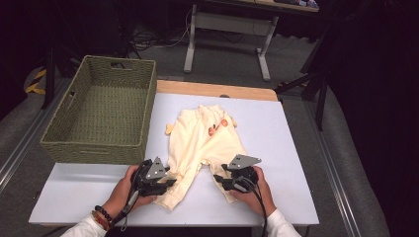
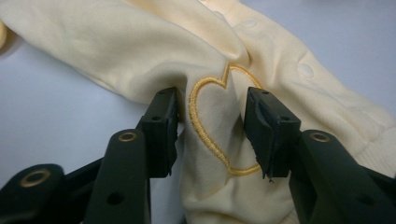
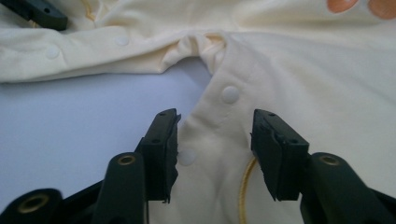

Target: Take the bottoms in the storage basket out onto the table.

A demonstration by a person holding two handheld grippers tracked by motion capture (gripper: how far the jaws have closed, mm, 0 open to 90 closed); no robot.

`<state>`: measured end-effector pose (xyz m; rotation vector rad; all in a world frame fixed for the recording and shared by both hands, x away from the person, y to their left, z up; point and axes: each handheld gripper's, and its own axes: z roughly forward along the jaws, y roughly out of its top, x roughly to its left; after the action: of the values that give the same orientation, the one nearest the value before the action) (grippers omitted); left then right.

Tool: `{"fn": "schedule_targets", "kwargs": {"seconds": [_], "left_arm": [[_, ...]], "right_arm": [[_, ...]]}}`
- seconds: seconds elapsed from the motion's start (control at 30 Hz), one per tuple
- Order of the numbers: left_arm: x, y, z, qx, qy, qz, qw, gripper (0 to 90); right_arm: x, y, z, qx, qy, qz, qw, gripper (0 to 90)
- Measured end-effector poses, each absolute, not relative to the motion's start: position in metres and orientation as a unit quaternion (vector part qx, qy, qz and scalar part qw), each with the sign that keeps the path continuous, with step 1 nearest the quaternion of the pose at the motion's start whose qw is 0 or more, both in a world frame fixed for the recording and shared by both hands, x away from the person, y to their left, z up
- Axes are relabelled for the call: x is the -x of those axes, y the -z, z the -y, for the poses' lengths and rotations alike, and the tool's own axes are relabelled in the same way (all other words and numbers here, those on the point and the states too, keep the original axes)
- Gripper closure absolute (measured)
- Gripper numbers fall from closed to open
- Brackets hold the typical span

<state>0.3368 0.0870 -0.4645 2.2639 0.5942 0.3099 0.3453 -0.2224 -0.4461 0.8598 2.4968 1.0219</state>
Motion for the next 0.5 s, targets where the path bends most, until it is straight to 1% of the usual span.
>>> {"fn": "schedule_targets", "kwargs": {"seconds": [0.17,0.27,0.3,0.33,0.37,0.4,0.43,0.5], "left_arm": [[-0.34,0.466,-0.089,-0.886,-0.095,-0.235,0.388,67.2],[-0.341,0.466,-0.089,-0.886,-0.083,-0.234,0.391,73.0],[-0.342,0.466,-0.09,-0.885,-0.078,-0.235,0.394,75.3],[-0.342,0.466,-0.089,-0.885,-0.076,-0.236,0.394,75.6],[-0.342,0.466,-0.089,-0.885,-0.076,-0.236,0.395,76.1],[-0.342,0.466,-0.089,-0.885,-0.076,-0.236,0.395,76.5],[-0.342,0.466,-0.089,-0.884,-0.076,-0.238,0.396,76.5],[-0.341,0.466,-0.089,-0.883,-0.077,-0.24,0.396,77.5]], "right_arm": [[-0.34,0.446,0.221,-0.302,-0.353,-0.873,0.15,56.5],[-0.331,0.449,0.217,-0.29,-0.35,-0.879,0.145,55.4],[-0.325,0.452,0.212,-0.281,-0.332,-0.886,0.162,54.7],[-0.324,0.452,0.211,-0.278,-0.325,-0.887,0.171,55.2],[-0.324,0.452,0.211,-0.281,-0.326,-0.886,0.171,59.4],[-0.324,0.452,0.211,-0.281,-0.326,-0.886,0.171,59.4],[-0.326,0.452,0.212,-0.286,-0.325,-0.884,0.175,66.9],[-0.33,0.452,0.215,-0.296,-0.326,-0.881,0.172,76.0]]}}
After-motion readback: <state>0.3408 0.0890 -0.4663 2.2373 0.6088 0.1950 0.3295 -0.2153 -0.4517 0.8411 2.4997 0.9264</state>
